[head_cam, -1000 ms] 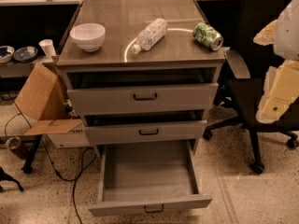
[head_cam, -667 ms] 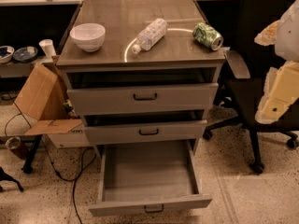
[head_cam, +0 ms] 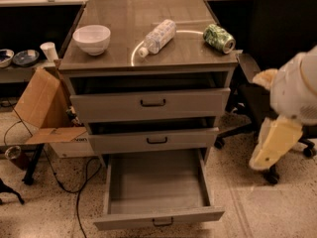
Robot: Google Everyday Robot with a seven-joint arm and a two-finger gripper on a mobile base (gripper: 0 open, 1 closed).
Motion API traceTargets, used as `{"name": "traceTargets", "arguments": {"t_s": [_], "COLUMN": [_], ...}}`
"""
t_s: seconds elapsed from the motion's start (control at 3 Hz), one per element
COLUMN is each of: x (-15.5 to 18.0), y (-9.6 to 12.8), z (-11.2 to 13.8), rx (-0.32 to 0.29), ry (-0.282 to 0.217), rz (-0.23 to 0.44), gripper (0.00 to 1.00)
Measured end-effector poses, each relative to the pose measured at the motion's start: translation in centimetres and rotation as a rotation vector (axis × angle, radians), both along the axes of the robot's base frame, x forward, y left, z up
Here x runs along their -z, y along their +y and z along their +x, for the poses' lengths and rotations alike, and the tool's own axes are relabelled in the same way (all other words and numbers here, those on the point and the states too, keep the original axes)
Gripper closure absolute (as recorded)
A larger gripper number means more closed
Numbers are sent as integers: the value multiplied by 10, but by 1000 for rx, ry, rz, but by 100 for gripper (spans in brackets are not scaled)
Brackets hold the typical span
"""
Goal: Close bottom drawer
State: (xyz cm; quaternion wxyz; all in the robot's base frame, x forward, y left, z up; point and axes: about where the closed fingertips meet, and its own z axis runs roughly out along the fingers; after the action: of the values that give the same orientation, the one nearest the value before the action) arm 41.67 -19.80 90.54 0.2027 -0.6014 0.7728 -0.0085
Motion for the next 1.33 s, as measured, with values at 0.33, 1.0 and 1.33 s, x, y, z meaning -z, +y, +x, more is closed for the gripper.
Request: {"name": "traceTargets", "arguments": {"t_s": [0.33,1.0,1.33], "x": [67,292,373], "y": [22,85,109], "z": [-14,-79,-95], "rx": [-19,-25,40], "ry": [16,194,260], "rz": [80,381,479], "gripper": [0,0,0]}}
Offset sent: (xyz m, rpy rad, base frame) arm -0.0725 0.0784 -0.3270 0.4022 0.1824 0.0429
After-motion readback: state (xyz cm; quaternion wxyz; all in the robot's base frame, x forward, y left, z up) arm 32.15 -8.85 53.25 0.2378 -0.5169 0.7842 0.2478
